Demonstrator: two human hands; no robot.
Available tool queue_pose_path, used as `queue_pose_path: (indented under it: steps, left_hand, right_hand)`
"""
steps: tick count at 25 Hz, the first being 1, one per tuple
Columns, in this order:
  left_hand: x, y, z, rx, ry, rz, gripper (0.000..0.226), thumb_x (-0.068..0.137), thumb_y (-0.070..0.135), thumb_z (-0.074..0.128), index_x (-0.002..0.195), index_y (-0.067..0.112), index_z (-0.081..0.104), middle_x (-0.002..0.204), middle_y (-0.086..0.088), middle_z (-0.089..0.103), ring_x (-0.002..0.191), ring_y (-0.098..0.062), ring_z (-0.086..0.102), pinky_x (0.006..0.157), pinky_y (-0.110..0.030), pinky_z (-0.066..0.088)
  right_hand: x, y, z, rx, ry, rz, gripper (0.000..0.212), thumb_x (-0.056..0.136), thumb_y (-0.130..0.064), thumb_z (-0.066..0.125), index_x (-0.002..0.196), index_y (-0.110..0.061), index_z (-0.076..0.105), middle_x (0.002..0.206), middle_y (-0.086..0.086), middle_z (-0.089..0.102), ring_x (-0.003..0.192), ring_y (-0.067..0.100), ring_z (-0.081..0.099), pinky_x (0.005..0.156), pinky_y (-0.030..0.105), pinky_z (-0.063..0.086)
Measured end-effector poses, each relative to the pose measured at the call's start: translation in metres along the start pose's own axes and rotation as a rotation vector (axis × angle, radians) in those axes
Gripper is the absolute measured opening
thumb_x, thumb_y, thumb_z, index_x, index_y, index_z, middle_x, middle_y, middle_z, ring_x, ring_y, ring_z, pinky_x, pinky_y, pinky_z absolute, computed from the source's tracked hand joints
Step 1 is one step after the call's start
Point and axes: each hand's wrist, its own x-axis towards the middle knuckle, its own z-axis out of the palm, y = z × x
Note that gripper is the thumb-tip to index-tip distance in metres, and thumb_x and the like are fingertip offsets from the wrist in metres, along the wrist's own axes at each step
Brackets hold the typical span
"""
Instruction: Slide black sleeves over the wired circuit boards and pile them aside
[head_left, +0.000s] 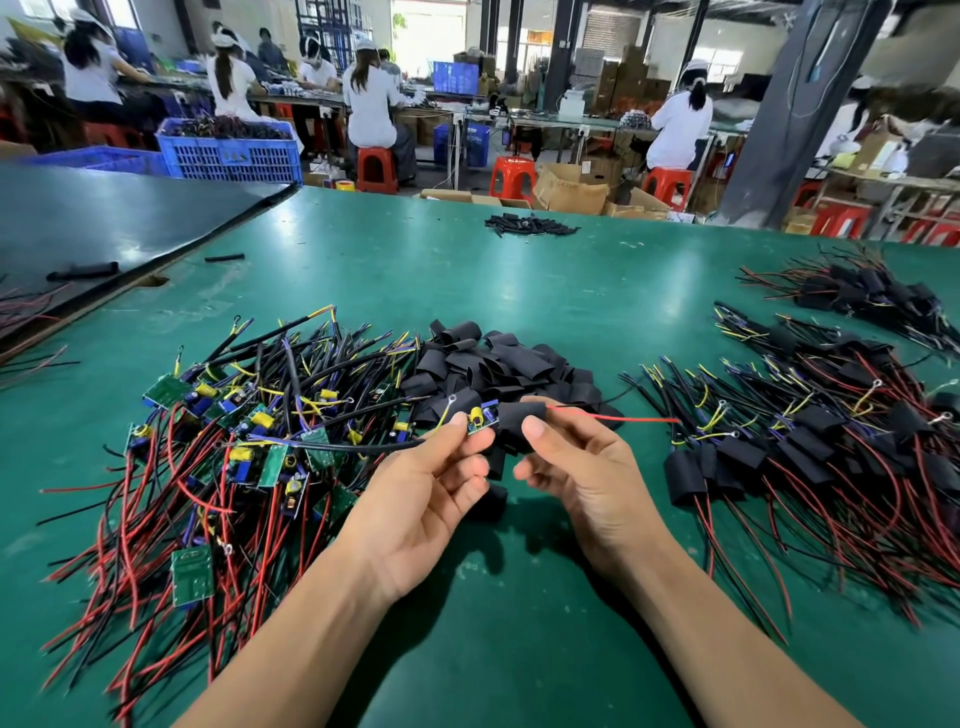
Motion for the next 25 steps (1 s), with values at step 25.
queue_pose_path:
  steps: [25]
  left_hand:
    - [-0.0022,0.0055,-0.0029,0.155,-0.014,-0.028,0.019,0.085,0.028,0.069,0.071,0.015,0.074,0.082,-0.01,0.075,0.049,-0.013,0.064,0.048,-0.022,0.053]
  right_hand:
    - [0.0009,-0.0034,-0.003,-0.223,0.048,-0.066,0.027,0.076,-0.027,0.082,0.099,-0.014,0.074,0.08,0.006,0.07,0.045,0.016,0.049,0.049,0.019,0.043]
